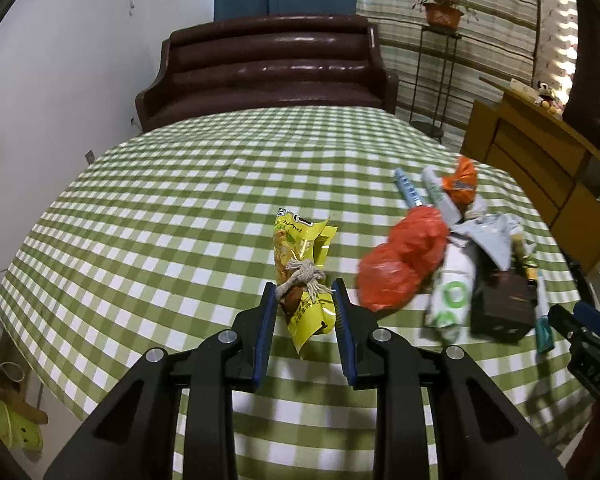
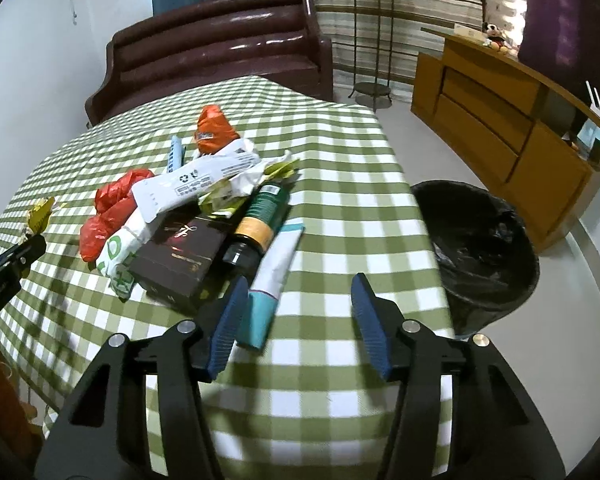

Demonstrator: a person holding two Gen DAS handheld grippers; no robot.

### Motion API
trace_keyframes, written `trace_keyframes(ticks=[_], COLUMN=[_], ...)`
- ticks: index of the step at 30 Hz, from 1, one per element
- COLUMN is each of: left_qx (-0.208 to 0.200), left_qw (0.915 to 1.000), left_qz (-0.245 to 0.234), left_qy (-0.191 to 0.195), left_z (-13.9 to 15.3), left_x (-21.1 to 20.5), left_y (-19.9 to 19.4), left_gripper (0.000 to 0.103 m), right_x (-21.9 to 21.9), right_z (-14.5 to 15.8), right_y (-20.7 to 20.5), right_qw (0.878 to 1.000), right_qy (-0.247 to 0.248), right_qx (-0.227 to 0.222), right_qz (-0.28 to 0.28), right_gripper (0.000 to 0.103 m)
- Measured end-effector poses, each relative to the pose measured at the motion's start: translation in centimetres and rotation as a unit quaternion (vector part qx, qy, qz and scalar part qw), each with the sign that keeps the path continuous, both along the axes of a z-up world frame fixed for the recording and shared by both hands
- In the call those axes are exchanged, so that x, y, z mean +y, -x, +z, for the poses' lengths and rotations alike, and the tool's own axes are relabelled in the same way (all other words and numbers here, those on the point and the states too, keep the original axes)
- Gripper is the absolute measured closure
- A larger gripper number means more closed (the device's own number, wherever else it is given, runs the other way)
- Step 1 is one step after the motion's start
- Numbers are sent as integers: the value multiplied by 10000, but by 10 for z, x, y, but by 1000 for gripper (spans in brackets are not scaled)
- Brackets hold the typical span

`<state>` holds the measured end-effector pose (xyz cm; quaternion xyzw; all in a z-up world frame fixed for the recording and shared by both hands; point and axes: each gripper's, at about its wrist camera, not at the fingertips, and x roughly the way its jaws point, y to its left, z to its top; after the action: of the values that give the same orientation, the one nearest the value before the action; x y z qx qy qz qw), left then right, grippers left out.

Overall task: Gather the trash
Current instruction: 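Grasp the blue-and-white tube with the right tool while the left tool holds the yellow wrapper, then carry both held items over the black bin and open both tools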

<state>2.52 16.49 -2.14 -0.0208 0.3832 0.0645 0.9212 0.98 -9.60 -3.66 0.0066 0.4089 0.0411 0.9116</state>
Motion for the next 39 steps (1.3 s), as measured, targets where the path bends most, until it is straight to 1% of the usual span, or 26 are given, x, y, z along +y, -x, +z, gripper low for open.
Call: trace_keyframes(ticks=[1,2,4,6,8,9,11,13,20,25,28,33,39], left_qx=[21,36,55,57,45,37,30,38,-48,-191,-273,-279,-465], left_qw=[10000,10000,10000,10000,10000,10000,10000,10000,9999,9989,9972,9927,9846], left_qz=[10,17,37,46,37,28,4,-26,-154,-412,-683,-1131,-1651], left_qy=[3,6,-6,0,3,0,4,17,47,97,123,310,333], left_z=[-2,-3,-6,-7,-8,-8,-8,-8,-4,8,14,22,33], left_x=[2,5,8,11,13,13,13,11,0,-20,-40,-79,-136], left_y=[0,-2,-2,-3,-3,-3,-3,-3,1,4,2,-6,-19], left_gripper=[74,74,74,74,74,74,74,74,74,74,74,74,74], right_x=[3,6,9,12,13,13,11,7,-8,-29,-47,-81,-125], right_z=[-2,-3,-6,-9,-10,-10,-10,-10,-5,5,12,22,30], right_y=[-2,-4,-5,-7,-5,-5,-4,-4,-2,2,2,-1,-6], right_qw=[10000,10000,9999,9997,9997,9996,9997,9998,9999,9994,9986,9962,9925], right_qy=[38,59,58,111,204,230,202,172,111,61,59,65,131], right_qx=[23,63,137,179,147,136,118,111,-40,-200,-303,-463,-645], right_qz=[14,37,75,88,69,62,39,23,-79,-273,-430,-733,-1033], right_gripper=[54,58,61,65,73,75,83,87,88,88,88,88,88])
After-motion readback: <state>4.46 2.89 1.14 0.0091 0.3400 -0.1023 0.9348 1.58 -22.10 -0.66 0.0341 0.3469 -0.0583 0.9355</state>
